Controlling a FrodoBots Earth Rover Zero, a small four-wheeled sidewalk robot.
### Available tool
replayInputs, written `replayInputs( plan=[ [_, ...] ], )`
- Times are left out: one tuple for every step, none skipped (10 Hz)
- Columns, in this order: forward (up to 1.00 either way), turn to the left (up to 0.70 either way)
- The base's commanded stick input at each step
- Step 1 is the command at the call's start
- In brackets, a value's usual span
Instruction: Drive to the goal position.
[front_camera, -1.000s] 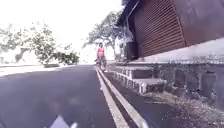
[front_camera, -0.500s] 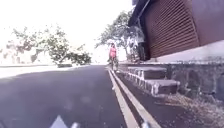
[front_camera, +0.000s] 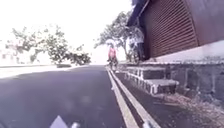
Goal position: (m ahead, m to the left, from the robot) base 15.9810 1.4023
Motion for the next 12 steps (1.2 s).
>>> replayInputs(
  plan=[
    [0.68, 0.00],
    [0.68, 0.28],
    [0.68, 0.20],
    [0.68, 0.02],
    [0.68, 0.14],
    [0.68, 0.27],
    [0.69, 0.34],
    [0.68, 0.34],
    [0.68, 0.34],
    [0.68, 0.34],
    [0.68, 0.34],
    [0.69, 0.00]
  ],
)
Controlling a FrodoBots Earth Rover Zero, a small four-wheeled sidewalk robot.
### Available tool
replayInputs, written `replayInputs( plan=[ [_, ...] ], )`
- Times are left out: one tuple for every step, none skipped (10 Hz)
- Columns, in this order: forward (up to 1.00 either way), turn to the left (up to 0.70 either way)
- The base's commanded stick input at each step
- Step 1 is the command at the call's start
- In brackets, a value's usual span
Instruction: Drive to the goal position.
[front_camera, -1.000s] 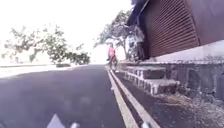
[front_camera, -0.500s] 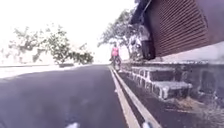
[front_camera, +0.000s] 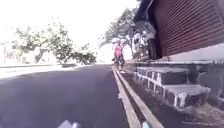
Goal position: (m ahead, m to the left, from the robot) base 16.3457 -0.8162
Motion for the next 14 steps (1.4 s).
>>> replayInputs(
  plan=[
    [0.69, 0.00],
    [0.68, 0.00],
    [0.68, 0.00],
    [0.68, 0.00],
    [0.68, 0.00],
    [0.68, 0.00],
    [0.68, 0.00],
    [0.68, 0.00],
    [0.68, 0.00],
    [0.68, 0.00],
    [0.68, 0.00],
    [0.68, 0.00],
    [0.83, 0.00],
    [0.83, 0.00]
  ],
)
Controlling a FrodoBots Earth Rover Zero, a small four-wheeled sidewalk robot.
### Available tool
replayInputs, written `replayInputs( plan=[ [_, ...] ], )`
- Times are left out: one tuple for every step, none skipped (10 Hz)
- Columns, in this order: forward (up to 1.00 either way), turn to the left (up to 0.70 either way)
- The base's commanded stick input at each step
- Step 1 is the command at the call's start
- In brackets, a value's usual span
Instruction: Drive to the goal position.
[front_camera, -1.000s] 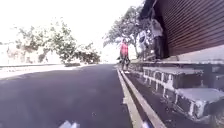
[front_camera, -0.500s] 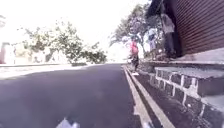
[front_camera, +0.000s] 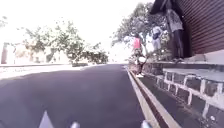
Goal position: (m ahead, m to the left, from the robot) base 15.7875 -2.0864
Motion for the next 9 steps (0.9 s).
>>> replayInputs(
  plan=[
    [0.83, 0.00],
    [0.83, -0.08],
    [0.84, -0.21],
    [0.84, 0.00],
    [0.84, 0.00],
    [0.83, 0.00],
    [0.83, -0.07],
    [0.83, -0.08],
    [0.83, -0.10]
  ],
)
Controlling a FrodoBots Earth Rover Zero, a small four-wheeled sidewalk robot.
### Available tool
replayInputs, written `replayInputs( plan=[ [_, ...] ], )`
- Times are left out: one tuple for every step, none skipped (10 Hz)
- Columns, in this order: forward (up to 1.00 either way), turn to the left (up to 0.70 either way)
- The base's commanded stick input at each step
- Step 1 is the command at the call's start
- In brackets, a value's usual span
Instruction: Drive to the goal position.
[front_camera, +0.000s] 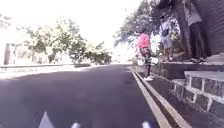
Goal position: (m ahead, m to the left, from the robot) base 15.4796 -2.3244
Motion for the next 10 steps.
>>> replayInputs(
  plan=[
    [0.84, -0.06],
    [0.84, -0.12],
    [0.83, -0.10],
    [0.83, -0.06],
    [0.83, -0.02],
    [0.83, 0.00],
    [0.83, 0.00],
    [0.83, 0.00],
    [0.83, 0.00],
    [0.83, 0.00]
  ],
)
